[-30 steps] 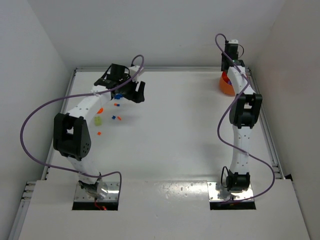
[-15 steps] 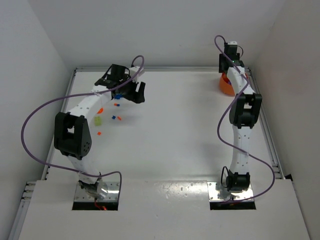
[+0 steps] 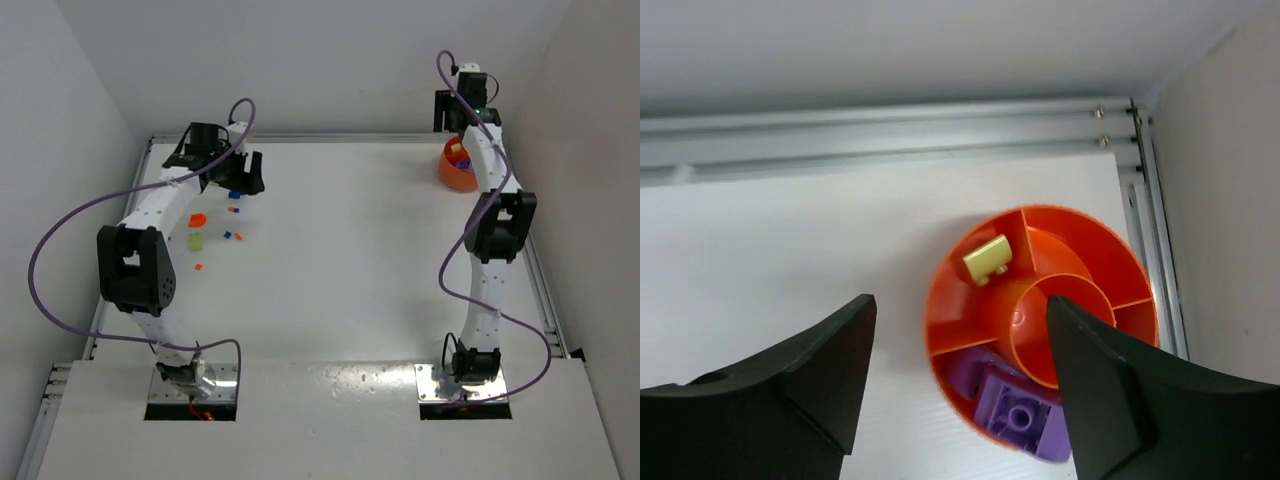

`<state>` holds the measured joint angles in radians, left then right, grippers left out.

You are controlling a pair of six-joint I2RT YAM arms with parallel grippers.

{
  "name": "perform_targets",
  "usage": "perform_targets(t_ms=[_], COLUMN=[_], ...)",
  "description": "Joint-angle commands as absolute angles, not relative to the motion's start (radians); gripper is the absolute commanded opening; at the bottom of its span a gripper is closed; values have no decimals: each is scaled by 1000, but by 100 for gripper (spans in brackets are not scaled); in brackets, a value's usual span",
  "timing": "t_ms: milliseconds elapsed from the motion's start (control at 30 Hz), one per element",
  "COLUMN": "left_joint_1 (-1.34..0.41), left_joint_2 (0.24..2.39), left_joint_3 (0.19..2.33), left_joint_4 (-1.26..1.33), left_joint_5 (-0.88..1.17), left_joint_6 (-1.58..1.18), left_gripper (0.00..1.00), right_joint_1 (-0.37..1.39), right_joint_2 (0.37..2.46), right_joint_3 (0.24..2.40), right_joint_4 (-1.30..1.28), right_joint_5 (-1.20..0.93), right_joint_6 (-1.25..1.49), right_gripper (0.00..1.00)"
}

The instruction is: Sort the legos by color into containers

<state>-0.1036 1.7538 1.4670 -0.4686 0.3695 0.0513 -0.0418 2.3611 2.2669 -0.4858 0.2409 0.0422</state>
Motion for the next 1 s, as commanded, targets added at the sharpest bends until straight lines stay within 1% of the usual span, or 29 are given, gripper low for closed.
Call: perform_targets(t_ms=[0,33,100,133,200,267,300,400,567,667,733,967], left_joint_1=[-40,-3,32,47,86,101,110,130,130,140,140,160], left_joint_2=[1724,1733,1733,1724,1692,1661,1639,1597,1588,1626,1638,1687], left_joint_3=[1528,1538,1539,1539,1482,1430,1392,1326,1258,1226,1195,1155], left_joint_4=[-494,-521,-558,-592,-604,-629,-641,-666,-695,-695,-695,-614], left_joint_5=[376,362,341,306,241,136,111,45,-18,-98,-112,-69], left_joint_6=[109,109,127,136,146,146,126,98,-6,-66,-107,-193], left_gripper=[81,81,81,81,81,81,81,81,81,81,81,77], right_joint_1=[-17,-8,1,2,12,12,21,21,21,21,21,31], right_joint_2=[2172,2155,2117,2080,2045,2016,1985,1959,1959,1959,1959,1968], right_joint_3=[2235,2218,2162,2142,2082,2039,1992,1938,1937,1947,1947,1965], right_joint_4=[-494,-512,-529,-540,-575,-586,-586,-586,-586,-586,-586,-586], right_joint_5=[100,63,23,-23,-54,-83,-95,-107,-129,-129,-129,-138], right_joint_6=[9,9,9,0,-12,-12,-21,-21,-21,-12,-12,6], right_gripper=[77,79,80,85,85,85,85,85,85,85,85,86])
